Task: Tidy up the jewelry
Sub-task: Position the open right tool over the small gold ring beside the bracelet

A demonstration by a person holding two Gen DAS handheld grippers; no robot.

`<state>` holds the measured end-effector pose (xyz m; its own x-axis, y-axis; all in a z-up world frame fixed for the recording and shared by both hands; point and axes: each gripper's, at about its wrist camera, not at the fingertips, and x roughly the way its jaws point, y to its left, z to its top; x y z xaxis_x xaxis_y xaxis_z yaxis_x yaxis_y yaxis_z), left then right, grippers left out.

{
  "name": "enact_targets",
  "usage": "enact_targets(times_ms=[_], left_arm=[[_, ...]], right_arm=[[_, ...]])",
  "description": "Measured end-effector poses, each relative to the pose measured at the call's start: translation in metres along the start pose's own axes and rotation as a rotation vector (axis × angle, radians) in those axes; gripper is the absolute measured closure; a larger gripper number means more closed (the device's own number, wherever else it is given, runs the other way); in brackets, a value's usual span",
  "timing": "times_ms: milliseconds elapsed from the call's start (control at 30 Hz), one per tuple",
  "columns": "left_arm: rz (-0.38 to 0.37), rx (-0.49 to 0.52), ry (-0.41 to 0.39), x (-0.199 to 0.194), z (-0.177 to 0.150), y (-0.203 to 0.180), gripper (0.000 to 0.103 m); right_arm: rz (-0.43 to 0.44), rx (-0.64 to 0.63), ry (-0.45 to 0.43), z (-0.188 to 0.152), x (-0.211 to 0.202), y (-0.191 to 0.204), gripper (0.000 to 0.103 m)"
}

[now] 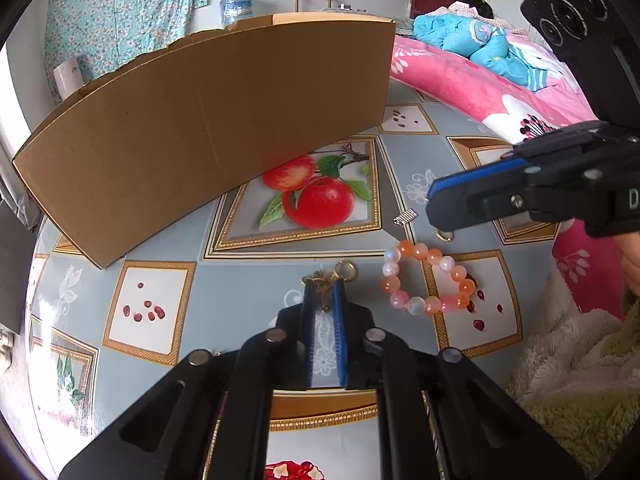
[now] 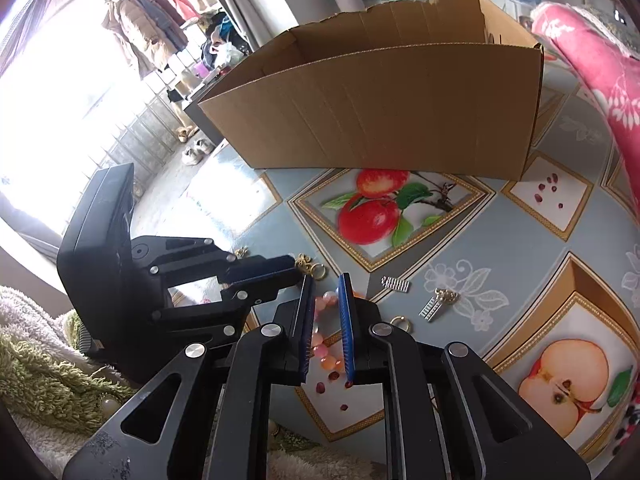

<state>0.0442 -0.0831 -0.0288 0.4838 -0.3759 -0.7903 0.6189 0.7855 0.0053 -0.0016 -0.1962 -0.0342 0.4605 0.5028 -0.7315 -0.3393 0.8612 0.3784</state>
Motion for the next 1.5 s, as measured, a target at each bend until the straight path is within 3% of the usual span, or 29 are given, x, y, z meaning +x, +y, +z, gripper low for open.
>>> enact_targets(times_ms=[133, 400, 500, 667, 1067, 1233, 1500], left_arm=[[-0.001, -0.004, -0.002, 0.000, 0.000, 0.000, 0.103], [0.017, -0.075, 0.000, -0.008, -0.008, 0.017, 0.103], [0.044, -0.112, 0.007, -0.012, -0.013, 0.028, 0.103], [0.016, -0.139, -0.034, -0.023, -0.012, 0.034, 0.103], [-0.113, -0.097, -0.069, -0.025, 0.008, 0.013, 0.101], [-0.174, -0.075, -0.059, -0.019, 0.019, 0.001, 0.092], [-0.116, 0.018, 0.032, -0.003, 0.015, -0.023, 0.091]], right_arm=[[0.003, 0.002, -0.002, 0.002, 0.003, 0.000, 0.090], [0.015, -0.002, 0.006, 0.007, 0.010, 0.003, 0.089], [0.016, -0.007, 0.006, 0.009, 0.011, 0.006, 0.085], [0.008, -0.004, 0.002, 0.011, 0.012, 0.006, 0.074], [-0.146, 0.092, 0.034, -0.024, -0.010, -0.024, 0.075], [-0.160, 0.067, 0.035, -0.020, -0.002, -0.020, 0.076], [-0.221, -0.029, 0.070, -0.021, 0.017, -0.008, 0.080]])
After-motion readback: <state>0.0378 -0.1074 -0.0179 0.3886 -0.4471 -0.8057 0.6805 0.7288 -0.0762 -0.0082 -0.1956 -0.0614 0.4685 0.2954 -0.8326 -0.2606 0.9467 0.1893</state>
